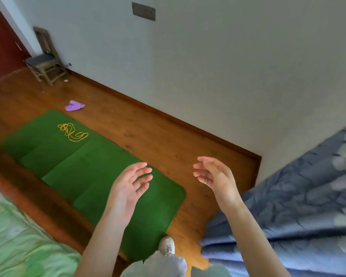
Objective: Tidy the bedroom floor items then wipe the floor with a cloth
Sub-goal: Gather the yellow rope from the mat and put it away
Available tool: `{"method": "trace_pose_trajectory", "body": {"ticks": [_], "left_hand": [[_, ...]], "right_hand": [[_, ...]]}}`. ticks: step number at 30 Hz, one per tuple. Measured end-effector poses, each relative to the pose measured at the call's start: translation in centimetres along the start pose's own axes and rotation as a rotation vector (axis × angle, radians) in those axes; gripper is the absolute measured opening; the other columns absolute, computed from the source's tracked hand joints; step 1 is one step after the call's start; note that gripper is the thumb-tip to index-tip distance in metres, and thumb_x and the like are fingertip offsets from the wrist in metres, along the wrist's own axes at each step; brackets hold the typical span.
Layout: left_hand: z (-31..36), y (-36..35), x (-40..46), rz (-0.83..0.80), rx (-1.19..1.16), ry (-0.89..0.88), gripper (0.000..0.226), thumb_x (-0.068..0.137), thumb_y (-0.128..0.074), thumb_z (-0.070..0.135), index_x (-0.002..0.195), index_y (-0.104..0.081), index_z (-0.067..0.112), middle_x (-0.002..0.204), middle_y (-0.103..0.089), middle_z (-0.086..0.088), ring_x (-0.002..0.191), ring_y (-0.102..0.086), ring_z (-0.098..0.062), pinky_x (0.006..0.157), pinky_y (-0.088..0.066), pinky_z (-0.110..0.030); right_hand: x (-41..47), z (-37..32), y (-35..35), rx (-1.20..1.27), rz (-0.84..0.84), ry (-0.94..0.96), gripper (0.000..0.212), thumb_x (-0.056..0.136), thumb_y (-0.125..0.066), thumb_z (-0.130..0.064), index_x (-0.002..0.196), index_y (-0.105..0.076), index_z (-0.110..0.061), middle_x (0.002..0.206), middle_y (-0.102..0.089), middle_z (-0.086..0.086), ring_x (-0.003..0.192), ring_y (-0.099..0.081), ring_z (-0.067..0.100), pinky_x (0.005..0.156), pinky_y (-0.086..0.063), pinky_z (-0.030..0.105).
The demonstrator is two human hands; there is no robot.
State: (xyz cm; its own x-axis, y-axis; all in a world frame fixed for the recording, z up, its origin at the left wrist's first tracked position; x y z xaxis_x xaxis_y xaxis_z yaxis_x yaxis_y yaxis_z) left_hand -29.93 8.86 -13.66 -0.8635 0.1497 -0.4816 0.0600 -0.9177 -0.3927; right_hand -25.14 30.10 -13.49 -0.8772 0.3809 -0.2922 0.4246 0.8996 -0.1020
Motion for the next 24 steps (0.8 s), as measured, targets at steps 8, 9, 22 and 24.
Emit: {"method": "trace_pose_trajectory", "body": {"ticks": [8,9,22,24], "left_hand": [[1.8,-5.1,5.9,-0.103,0.089,0.029,0.019,0.095,-0.046,0.015,0.094,-0.064,0.011,0.088,-0.068,-0.004,0.081,-0.063,-0.018,0.079,-0.046,-0.031],[2.0,-5.8,6.7,-0.1,0.103,0.031,0.019,0.095,-0.046,0.015,0.093,-0.064,0.011,0.088,-0.068,-0.003,0.081,-0.063,-0.018,0.079,-0.046,-0.031],[3.5,-16.3,19.3,-0.177,0.178,0.014,0.027,0.098,-0.037,0.017,0.094,-0.063,0.013,0.08,-0.069,0.001,0.079,-0.062,-0.015,0.076,-0.046,-0.029],[3.9,-18.4,21.8,-0.176,0.174,0.012,0.027,0.099,-0.036,0.016,0.094,-0.063,0.013,0.081,-0.069,0.001,0.079,-0.062,-0.015,0.074,-0.045,-0.028]], "right_hand": [[5.9,-1.3,0.6,0.011,0.102,-0.037,0.021,0.097,-0.046,-0.016,0.099,-0.067,-0.017,0.091,-0.071,0.004,0.084,-0.066,0.02,0.08,-0.053,0.029],[6.8,-1.5,0.9,0.019,0.121,-0.047,0.02,0.097,-0.047,-0.016,0.099,-0.067,-0.017,0.092,-0.071,0.004,0.084,-0.067,0.019,0.08,-0.053,0.028],[21.0,-5.3,5.8,0.02,0.19,-0.068,0.018,0.096,-0.049,-0.012,0.098,-0.067,-0.015,0.091,-0.071,0.006,0.083,-0.067,0.021,0.073,-0.055,0.025],[23.9,-6.2,6.9,0.012,0.2,-0.07,0.017,0.095,-0.05,-0.013,0.098,-0.067,-0.015,0.089,-0.071,0.005,0.084,-0.067,0.022,0.074,-0.056,0.025]]}}
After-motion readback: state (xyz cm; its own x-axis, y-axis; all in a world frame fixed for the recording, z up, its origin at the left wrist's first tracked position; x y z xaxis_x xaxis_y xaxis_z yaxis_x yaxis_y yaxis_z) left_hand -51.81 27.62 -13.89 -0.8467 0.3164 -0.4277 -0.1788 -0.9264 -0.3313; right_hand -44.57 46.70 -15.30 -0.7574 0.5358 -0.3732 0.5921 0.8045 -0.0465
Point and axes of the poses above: each hand's wrist, its own x-axis towards the middle knuckle, its own y-axis out of the back of the hand, z = x × y, the point moved 4 cm from there along x, towards the middle knuckle
